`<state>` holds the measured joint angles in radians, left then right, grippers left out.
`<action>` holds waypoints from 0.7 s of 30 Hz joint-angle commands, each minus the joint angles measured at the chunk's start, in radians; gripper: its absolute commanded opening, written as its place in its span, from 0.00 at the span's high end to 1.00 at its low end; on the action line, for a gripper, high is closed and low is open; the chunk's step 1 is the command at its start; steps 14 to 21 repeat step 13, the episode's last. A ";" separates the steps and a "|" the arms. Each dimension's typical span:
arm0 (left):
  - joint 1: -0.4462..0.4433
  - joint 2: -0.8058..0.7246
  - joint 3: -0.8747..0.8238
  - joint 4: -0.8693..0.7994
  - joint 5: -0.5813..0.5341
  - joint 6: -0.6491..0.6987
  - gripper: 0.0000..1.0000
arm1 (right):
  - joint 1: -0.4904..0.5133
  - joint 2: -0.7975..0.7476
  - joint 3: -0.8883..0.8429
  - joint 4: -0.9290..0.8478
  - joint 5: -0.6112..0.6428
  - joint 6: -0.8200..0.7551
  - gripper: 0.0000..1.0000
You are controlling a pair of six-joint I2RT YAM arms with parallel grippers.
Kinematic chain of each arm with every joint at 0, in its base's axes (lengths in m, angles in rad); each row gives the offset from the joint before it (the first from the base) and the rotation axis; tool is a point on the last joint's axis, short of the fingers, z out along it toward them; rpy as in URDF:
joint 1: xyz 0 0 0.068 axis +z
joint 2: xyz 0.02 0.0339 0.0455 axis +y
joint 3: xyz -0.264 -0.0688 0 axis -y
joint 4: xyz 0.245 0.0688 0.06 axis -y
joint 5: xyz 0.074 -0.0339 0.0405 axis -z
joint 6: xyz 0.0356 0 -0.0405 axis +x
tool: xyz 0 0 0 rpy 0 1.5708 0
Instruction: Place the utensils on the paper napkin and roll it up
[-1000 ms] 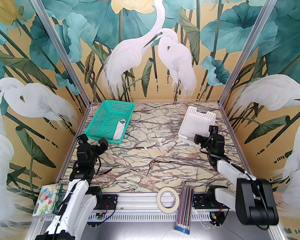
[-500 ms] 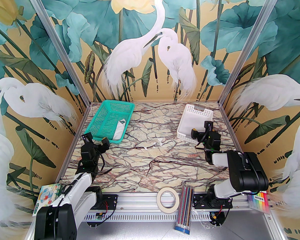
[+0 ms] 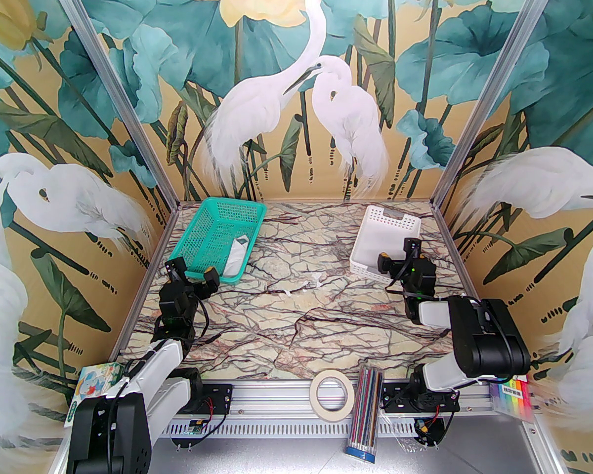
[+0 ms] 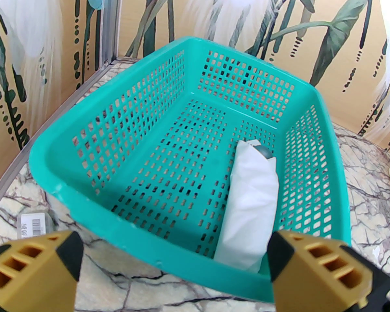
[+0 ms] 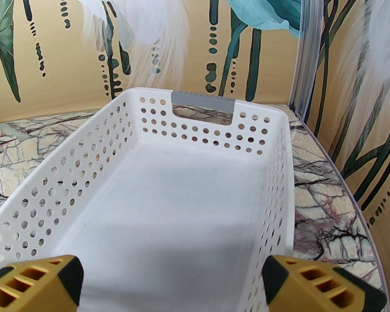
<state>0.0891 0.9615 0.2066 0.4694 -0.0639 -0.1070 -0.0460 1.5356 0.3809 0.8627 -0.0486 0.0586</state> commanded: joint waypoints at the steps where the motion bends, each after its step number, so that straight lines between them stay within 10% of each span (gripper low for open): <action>1: 0.003 -0.007 -0.009 0.019 0.023 0.017 0.01 | 0.000 0.008 0.015 -0.005 0.017 0.012 0.01; 21: 0.003 -0.010 -0.008 0.011 0.027 0.017 0.01 | 0.000 0.008 0.015 -0.006 0.018 0.012 0.01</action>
